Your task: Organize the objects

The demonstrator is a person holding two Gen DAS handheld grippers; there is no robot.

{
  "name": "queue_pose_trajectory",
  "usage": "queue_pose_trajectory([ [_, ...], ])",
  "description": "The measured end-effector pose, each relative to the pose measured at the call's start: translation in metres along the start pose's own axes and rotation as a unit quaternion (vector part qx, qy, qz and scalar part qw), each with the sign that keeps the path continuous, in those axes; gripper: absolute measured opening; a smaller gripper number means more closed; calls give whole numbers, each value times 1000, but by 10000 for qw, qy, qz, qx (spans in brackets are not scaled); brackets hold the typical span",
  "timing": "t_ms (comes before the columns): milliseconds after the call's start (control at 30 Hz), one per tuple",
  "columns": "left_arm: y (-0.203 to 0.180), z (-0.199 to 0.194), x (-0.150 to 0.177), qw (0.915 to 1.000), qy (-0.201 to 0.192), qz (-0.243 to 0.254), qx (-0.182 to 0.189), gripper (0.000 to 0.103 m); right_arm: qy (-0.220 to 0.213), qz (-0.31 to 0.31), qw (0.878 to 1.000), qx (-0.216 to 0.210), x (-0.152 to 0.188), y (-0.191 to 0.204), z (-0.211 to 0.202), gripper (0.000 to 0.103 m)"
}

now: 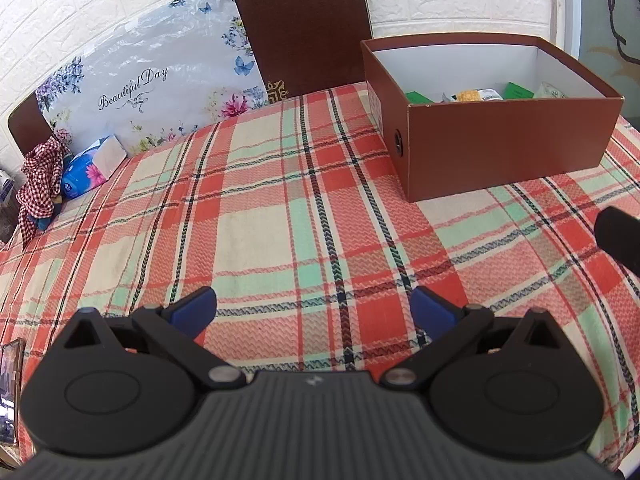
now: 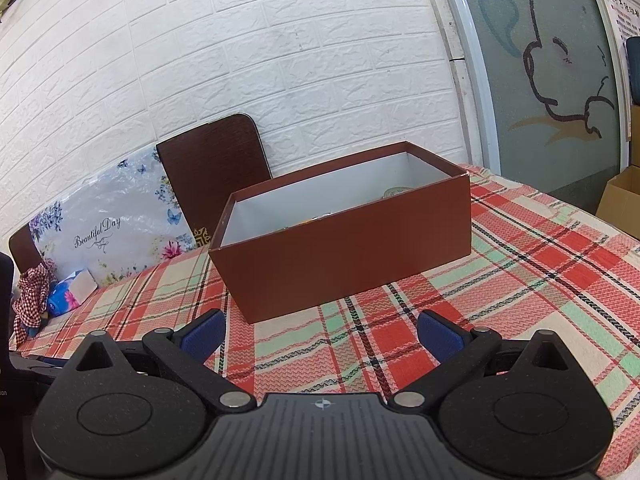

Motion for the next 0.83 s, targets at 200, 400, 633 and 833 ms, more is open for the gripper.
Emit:
queue_pose_trajectory([
  [200,0,1,1,10000,15,3,-1,103,5,5,10000,-5,0,-1,0,102],
  [400,-2,1,3,10000,31,1,17,103,9,4,10000,-9,1,-1,1,102],
  [633,-2,0,3,10000,24,-19,55,103,11,6,10000,-6,3,-1,2,102],
  [833,-2,-1,2,9999,-5,-91,125,103,15,2,10000,-8,2,-1,2,102],
])
Point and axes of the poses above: each gripper's, at about its wrist camera, not at the fingertips, and z roughly the way its jaws point, y to its left, x to its underside, the point moved 10 cm from there along z, roughly the way its jaws point, and after that the axes turned 12 degrees about -y, right-handed, at the moved point
